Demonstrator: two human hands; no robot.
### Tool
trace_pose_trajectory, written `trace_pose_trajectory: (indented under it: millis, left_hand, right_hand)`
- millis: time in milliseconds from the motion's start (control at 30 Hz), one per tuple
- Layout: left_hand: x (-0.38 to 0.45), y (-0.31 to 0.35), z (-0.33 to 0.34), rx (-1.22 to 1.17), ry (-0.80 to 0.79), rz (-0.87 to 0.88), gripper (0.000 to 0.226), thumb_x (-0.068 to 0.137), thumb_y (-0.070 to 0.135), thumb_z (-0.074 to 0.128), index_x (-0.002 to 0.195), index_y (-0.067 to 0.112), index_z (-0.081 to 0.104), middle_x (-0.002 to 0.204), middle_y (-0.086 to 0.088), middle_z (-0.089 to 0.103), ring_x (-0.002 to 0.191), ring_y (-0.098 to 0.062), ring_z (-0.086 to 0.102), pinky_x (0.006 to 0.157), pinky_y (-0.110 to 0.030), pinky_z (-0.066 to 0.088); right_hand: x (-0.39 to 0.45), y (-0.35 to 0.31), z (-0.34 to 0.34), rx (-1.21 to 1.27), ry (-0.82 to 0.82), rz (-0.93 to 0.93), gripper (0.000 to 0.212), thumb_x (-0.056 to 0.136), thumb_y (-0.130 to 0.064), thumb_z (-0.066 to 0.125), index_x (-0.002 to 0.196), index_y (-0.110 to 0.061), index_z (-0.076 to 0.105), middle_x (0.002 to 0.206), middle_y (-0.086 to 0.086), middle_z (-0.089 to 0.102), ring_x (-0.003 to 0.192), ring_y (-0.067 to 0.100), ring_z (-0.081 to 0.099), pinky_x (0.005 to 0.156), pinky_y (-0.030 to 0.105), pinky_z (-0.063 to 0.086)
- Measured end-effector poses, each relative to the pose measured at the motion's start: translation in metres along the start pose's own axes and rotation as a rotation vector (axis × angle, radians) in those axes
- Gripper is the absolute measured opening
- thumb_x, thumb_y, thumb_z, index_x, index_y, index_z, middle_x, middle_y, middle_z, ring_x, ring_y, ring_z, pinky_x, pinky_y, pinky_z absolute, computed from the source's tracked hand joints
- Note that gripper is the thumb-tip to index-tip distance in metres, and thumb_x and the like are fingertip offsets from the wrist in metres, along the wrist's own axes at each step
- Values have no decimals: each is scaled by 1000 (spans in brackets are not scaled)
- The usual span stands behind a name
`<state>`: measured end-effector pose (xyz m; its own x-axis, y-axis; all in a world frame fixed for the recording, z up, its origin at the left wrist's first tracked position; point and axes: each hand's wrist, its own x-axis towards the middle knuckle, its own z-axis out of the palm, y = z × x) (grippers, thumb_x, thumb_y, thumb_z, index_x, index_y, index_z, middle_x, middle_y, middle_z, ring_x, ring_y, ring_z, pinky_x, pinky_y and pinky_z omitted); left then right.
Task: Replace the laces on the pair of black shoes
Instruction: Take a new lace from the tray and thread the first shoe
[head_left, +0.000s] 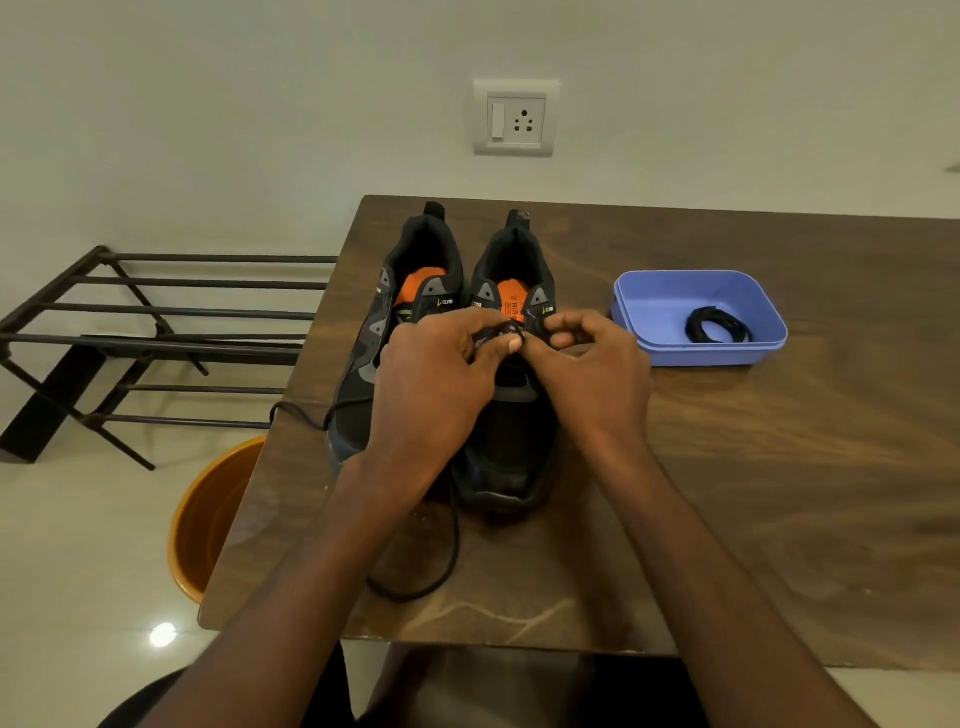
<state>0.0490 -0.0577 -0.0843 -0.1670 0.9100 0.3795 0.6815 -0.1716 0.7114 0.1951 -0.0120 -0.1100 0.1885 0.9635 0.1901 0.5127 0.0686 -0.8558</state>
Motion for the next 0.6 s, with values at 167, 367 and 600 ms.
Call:
trace_pose_trajectory:
  millis: [167,367,600]
  left_hand:
    - [-1,0,-2,42,28,44,16,97,32,69,110,30,78,96,14,75,89,-3,69,78,-31,61]
    - [1,1,-2,248,65,163,19,96,21,71,114,20,77,98,6,70,87,-11,64,76,-33,58]
    - [0,1,1,287,-19,162,11,94,29,71,102,25,76,93,11,66,87,-7,59,75,-32,56]
  right_hand:
    - [5,0,-8,103,-61,109,28,73,-46,88,92,-28,75,78,-11,73,77,4,71,77,38,63]
    - [9,4,-9,199,-117,181,24,74,-42,87,88,-28,75,80,-7,76,80,9,74,75,43,65]
    - [8,1,-14,277,-159,220,18,80,-33,85,92,-22,77,85,-5,77,84,8,74,73,34,65]
